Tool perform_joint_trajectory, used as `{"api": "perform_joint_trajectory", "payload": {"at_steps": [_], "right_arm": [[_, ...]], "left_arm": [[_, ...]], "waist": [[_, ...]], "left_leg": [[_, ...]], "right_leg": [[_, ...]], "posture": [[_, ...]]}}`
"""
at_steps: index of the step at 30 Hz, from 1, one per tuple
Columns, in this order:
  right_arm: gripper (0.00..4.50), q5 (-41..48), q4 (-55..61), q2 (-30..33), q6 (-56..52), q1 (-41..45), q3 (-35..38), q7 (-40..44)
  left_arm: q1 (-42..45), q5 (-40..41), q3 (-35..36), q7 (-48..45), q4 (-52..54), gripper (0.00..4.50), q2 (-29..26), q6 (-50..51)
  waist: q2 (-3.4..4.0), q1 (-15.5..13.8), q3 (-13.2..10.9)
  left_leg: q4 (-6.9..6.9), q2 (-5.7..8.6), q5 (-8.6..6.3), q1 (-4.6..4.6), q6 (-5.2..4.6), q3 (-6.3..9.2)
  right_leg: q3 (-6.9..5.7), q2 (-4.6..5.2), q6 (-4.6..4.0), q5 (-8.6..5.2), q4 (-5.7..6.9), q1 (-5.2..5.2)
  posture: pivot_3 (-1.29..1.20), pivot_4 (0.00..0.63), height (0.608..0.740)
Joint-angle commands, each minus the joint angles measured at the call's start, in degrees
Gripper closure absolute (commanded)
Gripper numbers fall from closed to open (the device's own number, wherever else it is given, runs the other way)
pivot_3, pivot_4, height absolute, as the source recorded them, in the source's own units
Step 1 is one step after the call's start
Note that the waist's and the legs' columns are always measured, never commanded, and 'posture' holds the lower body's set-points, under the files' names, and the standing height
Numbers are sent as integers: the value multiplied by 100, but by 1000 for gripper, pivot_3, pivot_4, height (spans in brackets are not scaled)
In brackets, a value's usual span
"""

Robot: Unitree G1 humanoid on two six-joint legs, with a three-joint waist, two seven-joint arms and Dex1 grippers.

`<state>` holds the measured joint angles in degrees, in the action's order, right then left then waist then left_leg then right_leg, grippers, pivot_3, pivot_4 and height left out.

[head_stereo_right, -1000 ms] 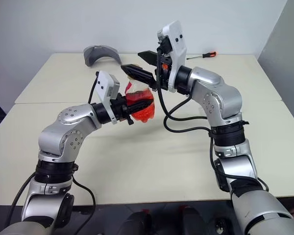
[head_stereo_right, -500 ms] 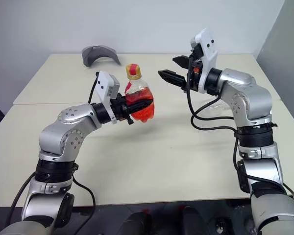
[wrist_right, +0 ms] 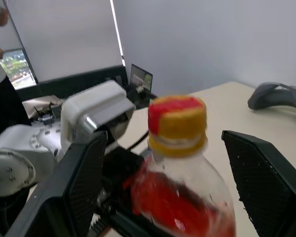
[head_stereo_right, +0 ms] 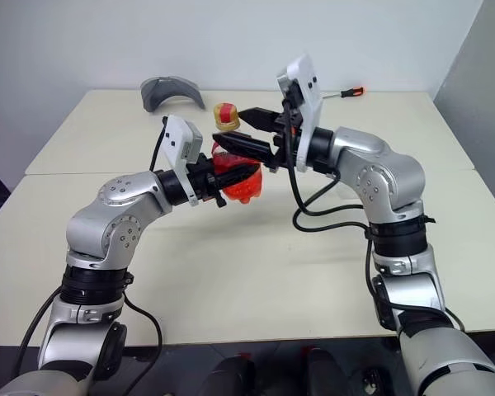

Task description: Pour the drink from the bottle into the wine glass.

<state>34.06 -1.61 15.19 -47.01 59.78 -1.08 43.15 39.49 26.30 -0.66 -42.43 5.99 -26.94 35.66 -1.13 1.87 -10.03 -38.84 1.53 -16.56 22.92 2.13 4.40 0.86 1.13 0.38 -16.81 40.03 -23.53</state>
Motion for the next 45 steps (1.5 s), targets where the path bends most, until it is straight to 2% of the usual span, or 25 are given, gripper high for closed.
{"api": "perform_joint_trajectory", "payload": {"at_steps": [1, 11, 14, 20, 21, 25, 27, 32, 37, 45], "right_arm": [[556, 122, -91, -104, 97, 287, 245, -133], [556, 28, -281, -152, 252, 409, 152, -118], [1122, 80, -288, -182, 230, 403, 184, -141], [3210, 4, -258, -168, 331, 361, 102, -103], [3286, -15, -247, -157, 353, 350, 87, -88], [3285, -37, -149, -107, 379, 286, 12, 25], [3285, 93, -103, -35, 298, 319, -60, 347], [3285, 452, -571, 82, 295, 815, -132, 1626], [3285, 210, -704, 176, 736, 913, -403, 2514], [3285, -322, -1052, 510, 1610, 1112, -442, 3007]], "left_arm": [[116, 23, 118, -44, 164, 3363, -53, -145], [61, 33, 133, -35, 211, 3363, -65, -124], [66, 40, 137, -39, 219, 3363, -75, -110], [85, 35, 125, -47, 200, 3363, -75, -114], [96, 35, 121, -44, 199, 3363, -70, -110], [80, 52, 102, -37, 263, 3364, -56, -81], [-83, 143, 77, -88, 513, 3364, -101, 31], [-910, 642, 118, -190, 1719, 3364, -378, 560], [-1737, 1005, 219, -237, 2764, 3365, -708, 768], [-2381, 1022, 367, -295, 2811, 3368, -1037, 535]], "waist": [[0, 1, 0], [0, 1, 0], [0, 2, 0], [0, 1, 0], [0, 1, 0], [0, 2, 0], [0, 3, 0], [0, 60, 0], [1, 81, 0], [2, 16, -1]], "left_leg": [[0, 0, 0, 0, 0, 0], [0, 1, 0, 0, 0, -1], [0, 1, 0, 0, 0, -1], [0, 1, 0, 0, 0, 0], [0, 1, 0, 0, 0, 0], [0, 1, 0, 0, 0, 0], [1, 1, 0, 0, 0, -1], [3, 0, -1, 0, -1, -2], [5, -2, -4, -2, -6, 2], [3, 1, -3, -2, -5, 1]], "right_leg": [[0, 0, 0, 0, 0, 0], [1, 0, 0, 0, 0, 0], [0, 0, 0, 0, 0, 0], [1, 0, 0, 0, 0, 0], [0, 0, 0, 0, 0, 0], [0, 0, 0, 0, 0, 0], [0, 0, 0, 0, 0, 0], [4, 0, 0, 0, 0, -2], [0, 0, 0, 0, -3, 2], [1, 1, 0, 0, -4, 2]], "posture": [[0, 150, 740], [0, 150, 740], [0, 150, 740], [0, 150, 740], [0, 150, 740], [0, 150, 740], [0, 150, 740], [0, 150, 740], [0, 150, 740], [0, 150, 740]]}}
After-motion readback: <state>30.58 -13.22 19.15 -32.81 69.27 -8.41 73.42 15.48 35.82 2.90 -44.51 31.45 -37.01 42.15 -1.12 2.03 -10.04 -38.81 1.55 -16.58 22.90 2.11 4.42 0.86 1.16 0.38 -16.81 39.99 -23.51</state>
